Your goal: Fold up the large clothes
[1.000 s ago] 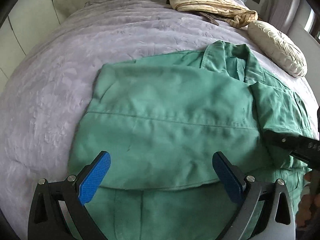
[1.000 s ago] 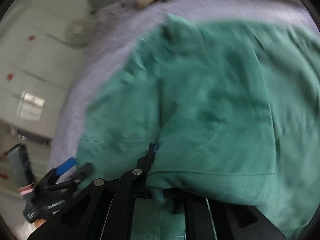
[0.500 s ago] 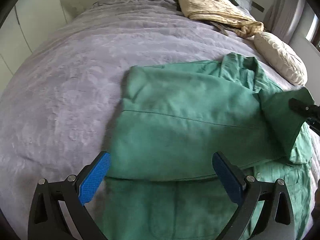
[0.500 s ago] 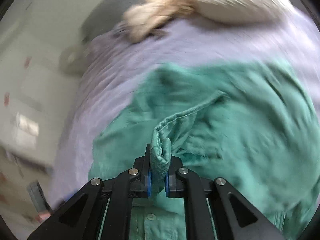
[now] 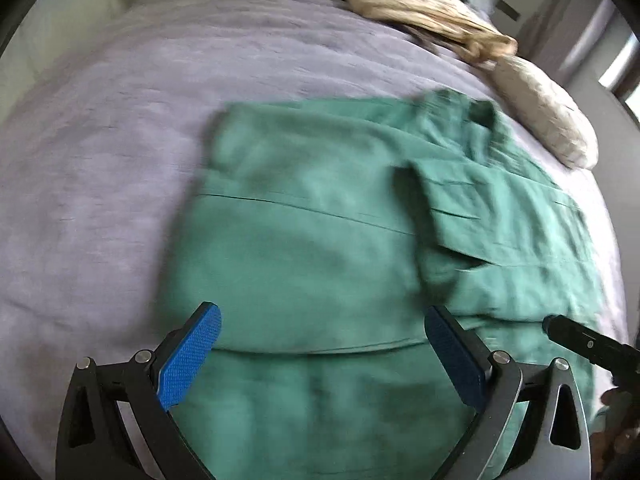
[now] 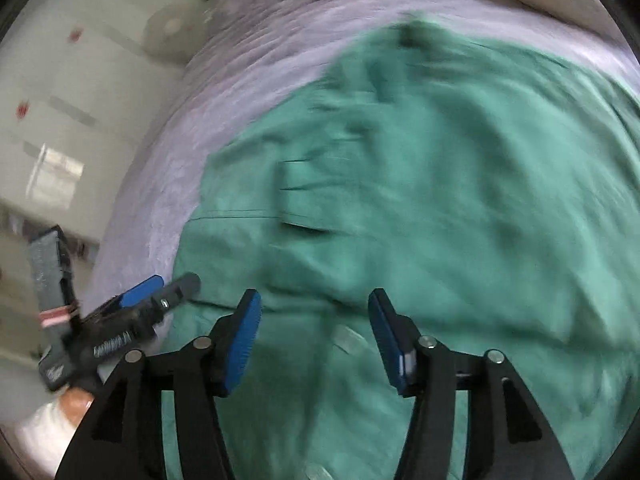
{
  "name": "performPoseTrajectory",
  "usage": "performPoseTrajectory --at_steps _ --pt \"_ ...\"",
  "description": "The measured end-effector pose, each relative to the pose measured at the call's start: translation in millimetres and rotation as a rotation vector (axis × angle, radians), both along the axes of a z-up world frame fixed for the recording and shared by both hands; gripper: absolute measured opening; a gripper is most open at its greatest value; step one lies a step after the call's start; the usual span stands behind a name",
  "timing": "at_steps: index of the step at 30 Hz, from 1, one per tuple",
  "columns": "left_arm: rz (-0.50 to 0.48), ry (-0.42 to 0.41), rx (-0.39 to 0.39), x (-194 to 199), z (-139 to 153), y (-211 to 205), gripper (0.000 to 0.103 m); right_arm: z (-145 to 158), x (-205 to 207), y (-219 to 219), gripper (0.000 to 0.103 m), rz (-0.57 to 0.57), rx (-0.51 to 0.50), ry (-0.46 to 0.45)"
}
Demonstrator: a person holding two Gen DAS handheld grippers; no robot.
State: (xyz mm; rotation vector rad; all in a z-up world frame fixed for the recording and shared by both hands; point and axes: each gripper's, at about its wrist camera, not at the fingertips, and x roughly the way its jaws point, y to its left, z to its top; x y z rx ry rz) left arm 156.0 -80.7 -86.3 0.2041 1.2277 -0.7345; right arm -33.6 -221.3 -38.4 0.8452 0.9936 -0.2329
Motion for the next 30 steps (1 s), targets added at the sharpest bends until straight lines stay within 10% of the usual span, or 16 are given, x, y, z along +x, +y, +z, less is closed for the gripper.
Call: performPoseTrajectory --at_steps 11,15,16,19,26,30 --pt "-0.106 0.120 -0.031 -17 -27 -85 0.099 -39 -177 -114 0.067 -0.671 0.357 -0.229" --pt "-0.122 0.105 0.009 -15 -30 -98 0.057 -62 -189 -134 0.067 -0.815 0.501 -0.358" --pt "-0.141 0.092 0.016 -16 -28 -101 0.033 -64 -189 -136 0.063 -0.827 0.521 -0.369" --pt "-0.160 0.071 0.018 -8 -20 -105 0.021 -50 -186 -139 0.010 -0.766 0.481 -0.336" --pt "-0.214 0.030 0.034 2 -28 -107 0.014 -28 -168 -141 0.010 -0.614 0.236 -0.187" --pt "-0.220 -0.015 0.057 -3 -17 -101 0.021 -55 -177 -134 0.011 -0.638 0.296 -0.128"
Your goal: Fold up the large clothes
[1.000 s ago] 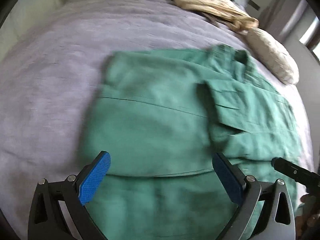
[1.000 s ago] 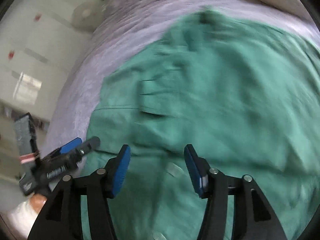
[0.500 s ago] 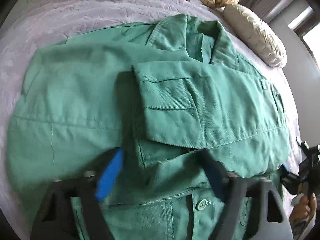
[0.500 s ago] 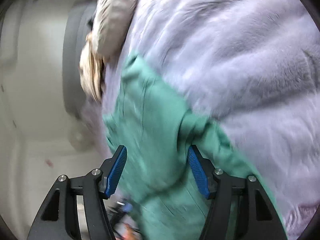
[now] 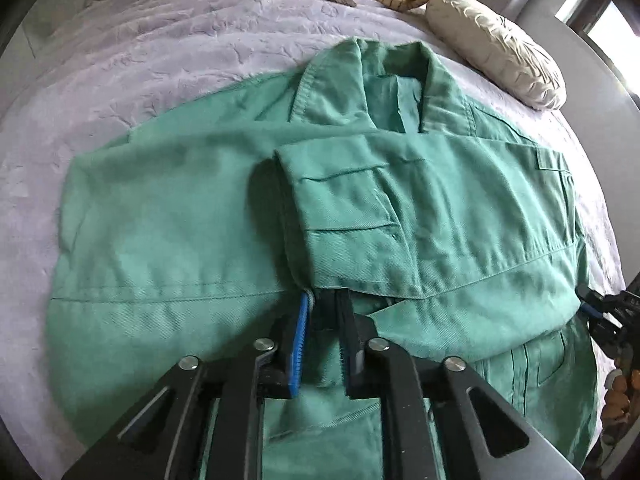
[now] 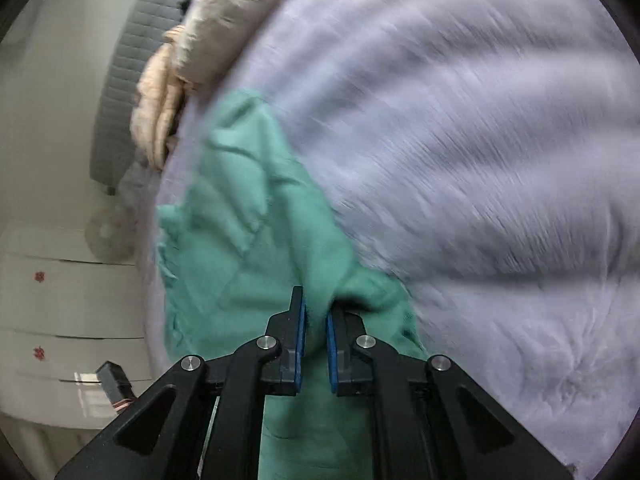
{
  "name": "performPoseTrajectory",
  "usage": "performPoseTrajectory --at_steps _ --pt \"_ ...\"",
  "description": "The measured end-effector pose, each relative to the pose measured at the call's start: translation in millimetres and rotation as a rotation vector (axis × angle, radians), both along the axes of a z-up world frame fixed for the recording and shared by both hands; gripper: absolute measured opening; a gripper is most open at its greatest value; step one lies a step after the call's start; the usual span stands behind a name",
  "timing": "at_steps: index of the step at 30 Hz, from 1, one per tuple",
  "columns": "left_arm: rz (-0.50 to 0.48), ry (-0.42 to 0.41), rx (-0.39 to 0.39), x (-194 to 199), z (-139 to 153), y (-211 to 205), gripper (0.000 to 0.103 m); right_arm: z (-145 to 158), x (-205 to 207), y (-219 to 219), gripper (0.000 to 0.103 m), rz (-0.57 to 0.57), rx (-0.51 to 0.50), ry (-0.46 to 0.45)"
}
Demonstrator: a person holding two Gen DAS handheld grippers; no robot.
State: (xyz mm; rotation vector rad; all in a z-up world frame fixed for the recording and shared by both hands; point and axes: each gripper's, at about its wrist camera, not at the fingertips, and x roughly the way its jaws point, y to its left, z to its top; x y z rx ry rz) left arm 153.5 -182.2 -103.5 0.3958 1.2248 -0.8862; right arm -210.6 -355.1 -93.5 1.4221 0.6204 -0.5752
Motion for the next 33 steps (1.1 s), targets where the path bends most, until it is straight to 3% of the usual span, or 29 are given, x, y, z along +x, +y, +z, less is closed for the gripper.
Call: performPoseTrajectory --at_steps 4,7,10,13,16,18,21,23,24,28,29,33 --pt "0.020 -0.053 0.021 6 16 13 0.021 18 -7 11 0.023 0.067 -0.013 0.006" --pt "0.031 -0.067 -0.007 14 28 13 0.021 49 1 9 0.023 0.137 -0.085 -0.052" --pt "0.042 -0.090 -0.022 19 32 2 0.021 72 27 -11 0.023 0.161 -0.182 -0.036" --pt "0.048 -0.101 -0.039 16 27 -22 0.021 76 55 -34 0.023 0.165 -0.238 -0.020" --pt "0.048 -0.151 0.013 10 8 -36 0.021 69 92 -53 0.023 0.191 -0.273 0.006" --pt "0.054 -0.169 0.036 9 -6 -40 0.021 57 104 -57 0.023 0.216 -0.283 0.074" --pt "0.071 -0.173 0.023 14 -11 -37 0.024 31 103 -62 0.020 0.213 -0.249 0.172" --pt "0.087 -0.188 0.039 18 -10 -36 0.041 17 89 -68 0.005 0.179 -0.224 0.151" --pt "0.096 -0.201 0.048 20 -8 -34 0.047 14 78 -73 0.002 0.147 -0.208 0.146" --pt "0.117 -0.214 0.077 25 2 -20 0.047 26 51 -80 0.006 0.078 -0.172 0.147" --pt "0.124 -0.221 0.087 24 6 -14 0.047 34 47 -77 0.012 0.090 -0.190 0.168" --pt "0.124 -0.178 0.030 6 29 9 0.047 61 43 -48 0.012 0.203 -0.252 0.171"
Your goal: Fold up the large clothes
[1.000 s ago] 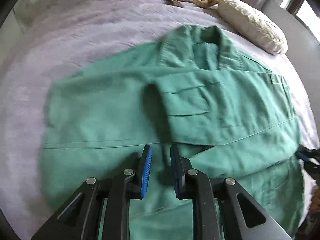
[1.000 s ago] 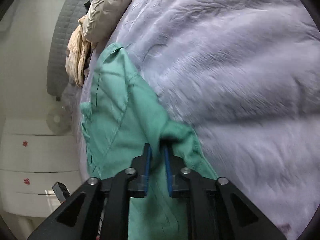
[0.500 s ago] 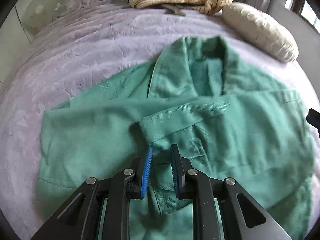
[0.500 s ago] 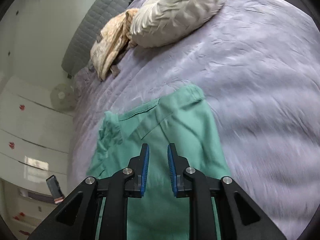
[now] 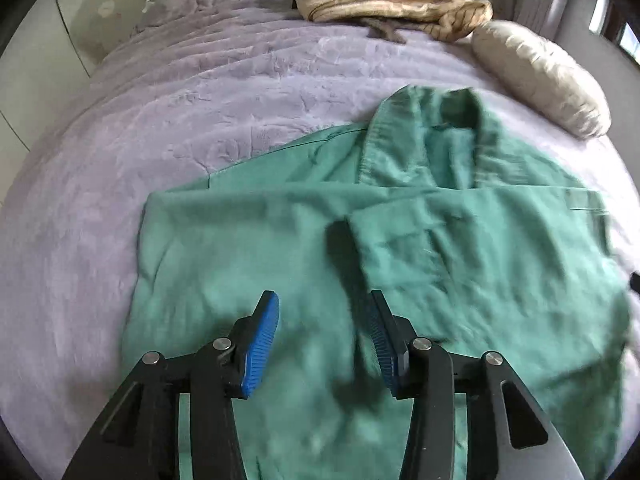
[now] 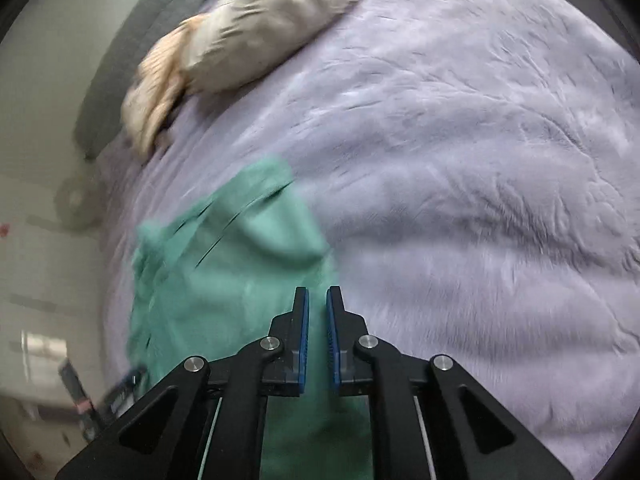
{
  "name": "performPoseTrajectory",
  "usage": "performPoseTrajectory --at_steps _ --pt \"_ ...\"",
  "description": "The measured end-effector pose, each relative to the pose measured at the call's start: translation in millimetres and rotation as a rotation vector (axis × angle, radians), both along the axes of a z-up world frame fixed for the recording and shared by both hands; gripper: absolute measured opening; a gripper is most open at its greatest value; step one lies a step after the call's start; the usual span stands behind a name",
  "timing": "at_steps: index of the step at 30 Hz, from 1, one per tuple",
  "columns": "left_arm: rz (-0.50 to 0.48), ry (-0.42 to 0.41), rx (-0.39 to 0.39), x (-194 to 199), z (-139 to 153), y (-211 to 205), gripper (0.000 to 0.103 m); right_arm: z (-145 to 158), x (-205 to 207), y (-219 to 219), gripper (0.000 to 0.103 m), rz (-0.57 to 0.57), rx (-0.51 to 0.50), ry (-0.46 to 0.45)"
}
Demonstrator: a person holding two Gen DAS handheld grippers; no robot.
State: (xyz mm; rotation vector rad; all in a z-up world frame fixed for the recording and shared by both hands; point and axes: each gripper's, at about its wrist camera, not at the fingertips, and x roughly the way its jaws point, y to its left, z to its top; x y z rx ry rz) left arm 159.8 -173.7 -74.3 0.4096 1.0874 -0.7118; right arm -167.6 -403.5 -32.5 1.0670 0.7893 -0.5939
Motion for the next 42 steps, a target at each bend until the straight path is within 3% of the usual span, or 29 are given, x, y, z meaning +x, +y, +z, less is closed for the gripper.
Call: performPoseTrajectory --at_steps 4,7,10,16,19,21,23,24,28,29,30,31,34,39,41,42 --pt "-0.035 0.013 -0.017 -23 2 2 0.048 9 8 36 0.012 0.125 -0.044 0.009" --pt "-0.025 0.025 0.068 -32 -28 -2 0.048 -6 16 54 0.012 0.187 -0.059 0.072" --pt "0.029 0.038 0.048 -28 -37 10 0.066 -31 8 51 0.007 0.170 0.004 0.085" --pt "0.073 0.014 0.141 -26 -30 39 0.066 -18 -16 49 0.009 0.144 0.035 0.085" --pt "0.081 0.021 0.150 -33 -23 51 0.066 -14 -27 52 0.013 0.139 0.068 0.077" --pt "0.085 0.023 0.156 -43 -18 60 0.066 -11 -33 57 0.022 0.144 0.078 0.078" --pt "0.091 0.032 0.166 -51 -16 62 0.066 -8 -40 63 0.048 0.141 0.084 0.081" --pt "0.090 0.049 0.171 -57 -15 63 0.066 -7 -43 67 0.052 0.137 0.088 0.082" --pt "0.081 0.073 0.185 -81 -13 66 0.066 -8 -51 81 0.053 0.146 0.130 0.085" --pt "0.080 0.073 0.183 -87 -12 68 0.070 -8 -52 84 0.053 0.152 0.136 0.087" --pt "0.080 0.076 0.180 -91 -10 69 0.092 -7 -54 87 0.053 0.158 0.144 0.089" --pt "0.084 0.075 0.175 -95 -8 70 0.103 -7 -55 89 0.054 0.160 0.149 0.092" --pt "0.094 0.072 0.168 -108 1 75 0.103 -2 -58 96 0.061 0.171 0.159 0.094" --pt "0.111 0.107 0.186 -126 10 85 0.103 9 -63 103 0.063 0.187 0.159 0.101" --pt "0.112 0.112 0.190 -132 14 88 0.103 14 -64 106 0.081 0.195 0.154 0.098" --pt "0.114 0.112 0.194 -136 16 89 0.103 17 -65 109 0.083 0.203 0.151 0.088"
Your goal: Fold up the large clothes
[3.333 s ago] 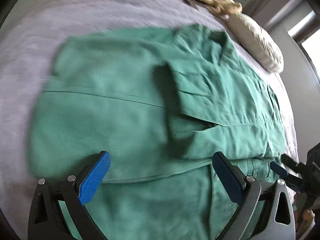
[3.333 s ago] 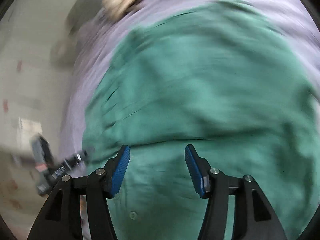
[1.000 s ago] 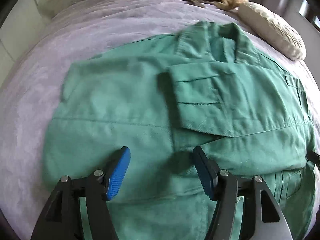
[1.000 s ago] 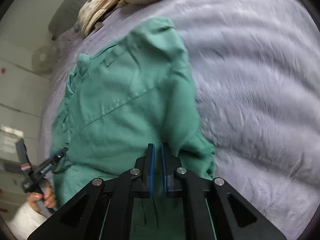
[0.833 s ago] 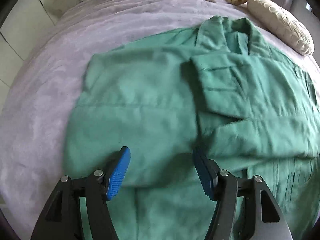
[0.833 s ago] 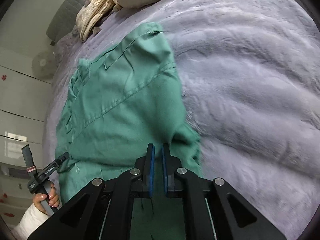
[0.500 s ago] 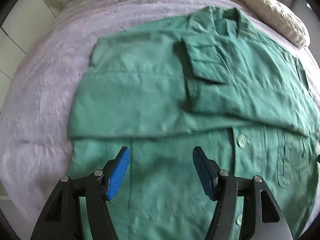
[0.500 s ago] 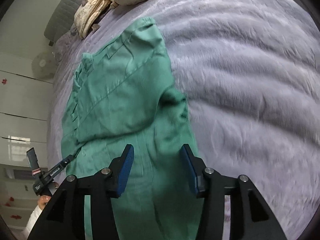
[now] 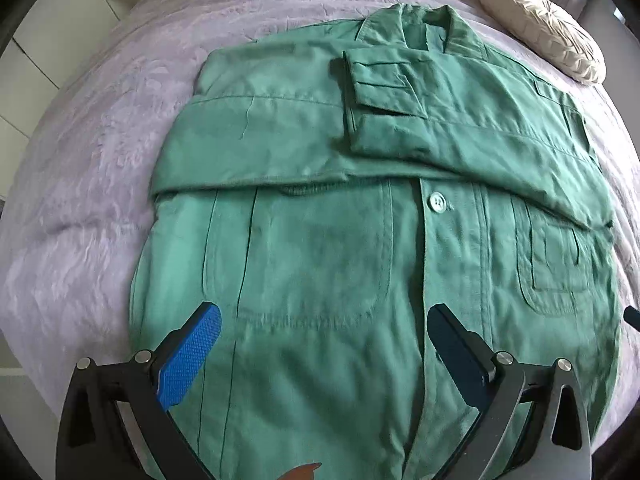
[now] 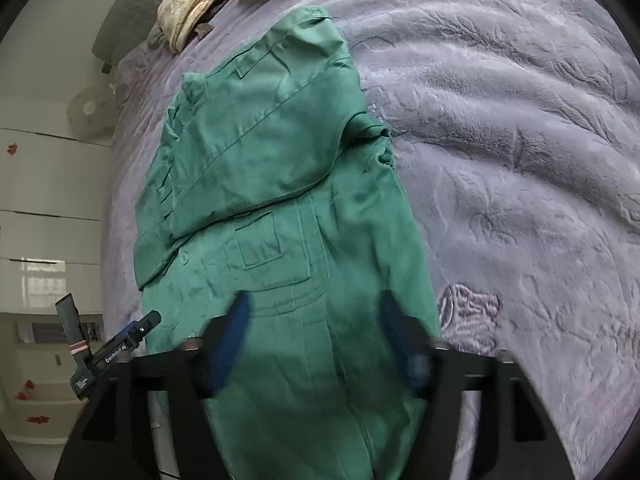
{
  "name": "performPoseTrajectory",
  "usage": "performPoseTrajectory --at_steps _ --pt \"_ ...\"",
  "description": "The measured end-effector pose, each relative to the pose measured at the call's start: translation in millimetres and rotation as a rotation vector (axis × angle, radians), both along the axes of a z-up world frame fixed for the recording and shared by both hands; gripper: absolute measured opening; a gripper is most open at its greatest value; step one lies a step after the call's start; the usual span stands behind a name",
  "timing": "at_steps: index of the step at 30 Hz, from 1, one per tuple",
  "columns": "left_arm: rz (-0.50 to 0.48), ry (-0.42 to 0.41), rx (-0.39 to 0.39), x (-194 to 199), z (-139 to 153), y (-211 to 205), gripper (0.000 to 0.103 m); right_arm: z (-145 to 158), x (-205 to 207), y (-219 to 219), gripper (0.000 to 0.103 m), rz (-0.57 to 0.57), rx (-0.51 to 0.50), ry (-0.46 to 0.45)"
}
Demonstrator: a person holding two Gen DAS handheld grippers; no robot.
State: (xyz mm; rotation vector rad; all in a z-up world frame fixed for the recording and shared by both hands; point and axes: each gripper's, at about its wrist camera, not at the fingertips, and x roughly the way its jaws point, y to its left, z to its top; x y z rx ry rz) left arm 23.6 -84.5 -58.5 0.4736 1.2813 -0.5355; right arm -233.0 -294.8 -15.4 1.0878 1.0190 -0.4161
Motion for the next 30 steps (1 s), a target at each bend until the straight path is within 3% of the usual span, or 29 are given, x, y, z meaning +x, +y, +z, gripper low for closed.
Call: performPoseTrajectory --at_steps 10,11,23,30 --pt "0.013 0.010 0.019 -23 21 17 0.103 11 -6 30 0.089 0.053 0.058 -0.034" --pt "0.016 0.011 0.019 -24 23 20 0.103 12 -7 31 0.103 0.052 0.062 -0.039" --pt "0.009 0.030 0.029 -33 36 49 0.103 32 -3 54 0.103 0.031 0.037 -0.068" --pt "0.010 0.054 0.010 -25 37 85 0.103 26 -1 78 0.103 -0.010 0.140 -0.053"
